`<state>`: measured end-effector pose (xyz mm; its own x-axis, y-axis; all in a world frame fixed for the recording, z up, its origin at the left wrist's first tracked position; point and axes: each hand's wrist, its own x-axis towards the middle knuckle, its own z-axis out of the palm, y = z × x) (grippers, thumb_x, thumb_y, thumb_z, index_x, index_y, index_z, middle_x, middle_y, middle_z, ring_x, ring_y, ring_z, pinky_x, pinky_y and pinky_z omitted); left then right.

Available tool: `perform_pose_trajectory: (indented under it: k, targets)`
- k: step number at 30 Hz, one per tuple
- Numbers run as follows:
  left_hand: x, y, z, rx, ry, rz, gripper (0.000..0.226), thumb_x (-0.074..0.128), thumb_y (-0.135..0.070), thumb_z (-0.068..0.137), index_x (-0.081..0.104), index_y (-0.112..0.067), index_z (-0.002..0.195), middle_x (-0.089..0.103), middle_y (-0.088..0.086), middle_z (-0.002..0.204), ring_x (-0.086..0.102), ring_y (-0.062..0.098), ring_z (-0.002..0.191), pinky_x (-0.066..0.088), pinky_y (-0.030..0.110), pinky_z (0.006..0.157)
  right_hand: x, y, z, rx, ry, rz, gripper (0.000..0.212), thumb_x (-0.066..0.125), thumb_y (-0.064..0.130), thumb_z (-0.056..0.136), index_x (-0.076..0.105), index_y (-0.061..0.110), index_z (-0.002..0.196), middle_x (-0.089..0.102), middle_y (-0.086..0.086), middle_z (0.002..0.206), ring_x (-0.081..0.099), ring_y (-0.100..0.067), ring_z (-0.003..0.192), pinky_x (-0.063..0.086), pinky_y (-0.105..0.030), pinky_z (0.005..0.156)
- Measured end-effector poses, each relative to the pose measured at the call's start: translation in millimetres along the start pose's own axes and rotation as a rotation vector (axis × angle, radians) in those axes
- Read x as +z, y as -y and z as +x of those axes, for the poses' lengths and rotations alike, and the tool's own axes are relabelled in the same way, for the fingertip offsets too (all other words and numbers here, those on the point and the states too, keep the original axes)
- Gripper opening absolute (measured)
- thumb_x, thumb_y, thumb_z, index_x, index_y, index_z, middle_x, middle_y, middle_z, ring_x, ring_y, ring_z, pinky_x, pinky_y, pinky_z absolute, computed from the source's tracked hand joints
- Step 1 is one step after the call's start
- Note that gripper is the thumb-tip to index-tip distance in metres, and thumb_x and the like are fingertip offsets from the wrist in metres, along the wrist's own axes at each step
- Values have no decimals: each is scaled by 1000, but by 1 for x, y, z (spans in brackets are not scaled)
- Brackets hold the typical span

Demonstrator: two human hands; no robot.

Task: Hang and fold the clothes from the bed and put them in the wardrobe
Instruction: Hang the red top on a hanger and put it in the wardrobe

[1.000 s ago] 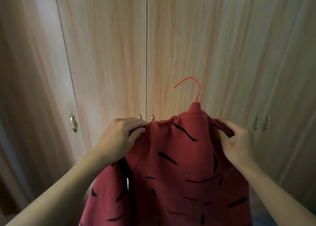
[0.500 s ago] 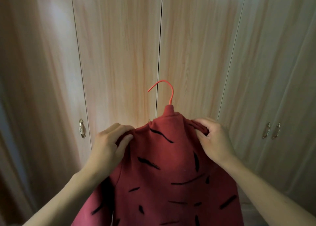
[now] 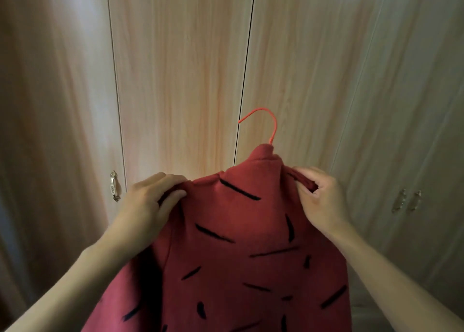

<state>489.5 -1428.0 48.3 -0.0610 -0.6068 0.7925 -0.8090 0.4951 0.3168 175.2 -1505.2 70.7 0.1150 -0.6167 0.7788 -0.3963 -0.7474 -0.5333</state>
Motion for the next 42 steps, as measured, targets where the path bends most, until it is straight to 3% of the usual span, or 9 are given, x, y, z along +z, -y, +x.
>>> perform_pose_trajectory:
  k: [4,8,12,17,20,30,36,39,42]
  targets:
    - [7,26,13,-39,91,147,33,45,-39,93,65,-15,105,61,-5,92,59,16,83,43,28,77,6,-29,18,41,-17,62,31,71,3,86,74,32,94,74,1,90,67,-12,84,51,-27,73]
    - [35,26,33,-39,158,227,30,38,-35,93,61,-18,103,56,-8,96,54,17,86,39,26,78,19,-63,34,23,3,75,19,70,15,86,75,31,94,72,5,86,66,-10,79,51,-29,70]
    - [69,23,61,16,169,309,27,40,-37,96,60,-23,108,62,-10,95,57,19,86,47,41,78,29,-102,53,29,-8,78,10,67,23,83,72,24,92,69,4,81,65,-14,77,51,-39,69]
    - [113,22,86,26,138,230,26,43,-37,98,61,-22,109,59,-12,95,56,9,86,44,26,78,43,-136,62,20,-11,72,9,69,18,85,74,17,92,68,6,82,65,-11,79,52,-36,69]
    - [138,29,92,25,148,166,21,44,-34,99,61,-22,103,57,-13,90,55,7,81,44,24,75,56,-147,59,21,25,67,11,73,8,85,73,16,92,67,7,83,65,-8,80,51,-29,69]
    - [175,92,68,-162,115,-15,15,57,-32,93,65,-25,82,61,-17,74,58,2,71,43,18,68,113,-184,46,131,376,54,11,64,15,90,66,25,93,58,15,87,61,-6,85,46,-22,73]
    - [175,139,42,-337,17,-72,19,68,-17,92,62,-25,76,60,-14,68,58,6,69,39,13,64,148,-183,47,211,643,-40,14,58,36,92,66,29,102,57,14,95,59,-5,91,50,-36,86]
    - [170,159,37,-374,-9,-103,19,68,-11,90,64,-23,76,62,-13,68,59,6,70,40,14,64,162,-178,50,209,720,-122,18,55,38,96,66,32,110,59,13,101,57,-2,97,48,-30,89]
    - [164,178,33,-383,-23,-149,18,67,-11,91,65,-22,78,63,-12,70,60,6,71,41,15,64,173,-175,48,216,687,-166,24,56,41,96,67,32,115,54,15,107,54,-1,103,43,-19,93]
